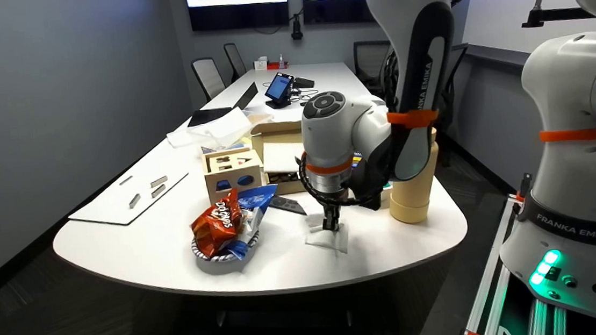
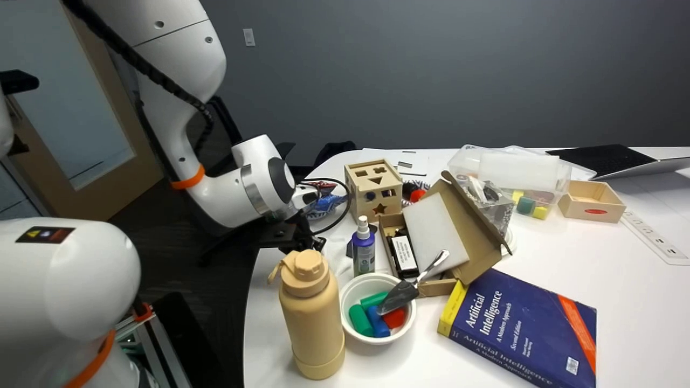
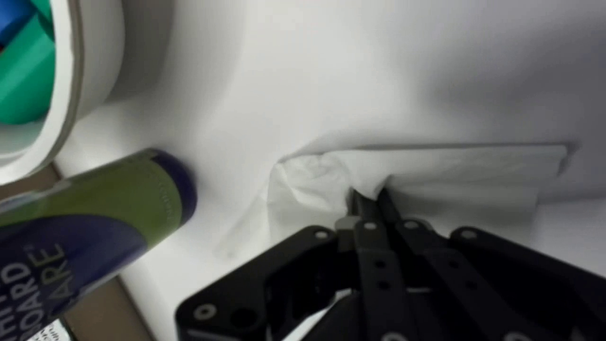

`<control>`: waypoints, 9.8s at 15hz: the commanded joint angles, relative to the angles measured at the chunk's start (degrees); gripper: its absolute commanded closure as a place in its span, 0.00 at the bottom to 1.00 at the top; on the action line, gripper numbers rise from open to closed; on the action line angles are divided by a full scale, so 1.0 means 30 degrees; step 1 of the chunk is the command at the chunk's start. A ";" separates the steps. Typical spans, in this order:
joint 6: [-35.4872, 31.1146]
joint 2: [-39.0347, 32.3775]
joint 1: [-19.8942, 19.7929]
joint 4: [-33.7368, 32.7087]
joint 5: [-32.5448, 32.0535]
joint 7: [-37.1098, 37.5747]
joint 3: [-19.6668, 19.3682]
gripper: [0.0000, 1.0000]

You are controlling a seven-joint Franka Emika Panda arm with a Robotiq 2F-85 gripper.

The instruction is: Wipe the table using the napkin

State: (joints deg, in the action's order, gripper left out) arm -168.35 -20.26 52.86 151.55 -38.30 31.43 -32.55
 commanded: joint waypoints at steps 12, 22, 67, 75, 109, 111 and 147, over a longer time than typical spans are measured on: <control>-0.2577 0.1410 -0.3641 0.1742 0.7486 -0.3430 0.8396 1.00; -0.5852 -0.1558 0.1936 -0.0236 0.7385 -0.3549 0.0264 1.00; -0.2628 -0.0367 0.1167 0.0903 -0.1833 -0.1292 -0.3881 1.00; -0.0995 -0.2272 0.4229 0.1622 -0.2233 -0.1404 -0.6676 1.00; 0.1265 0.2284 -1.2670 0.1932 0.6119 -0.9208 1.2746 1.00; 0.0436 0.2250 -1.1923 0.1863 0.3977 -0.8036 1.1333 1.00; -0.3689 -0.0080 -0.5601 -0.1513 0.4255 -0.5642 0.7652 1.00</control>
State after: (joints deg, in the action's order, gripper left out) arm -176.71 -18.97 28.25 148.70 -20.84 10.32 0.21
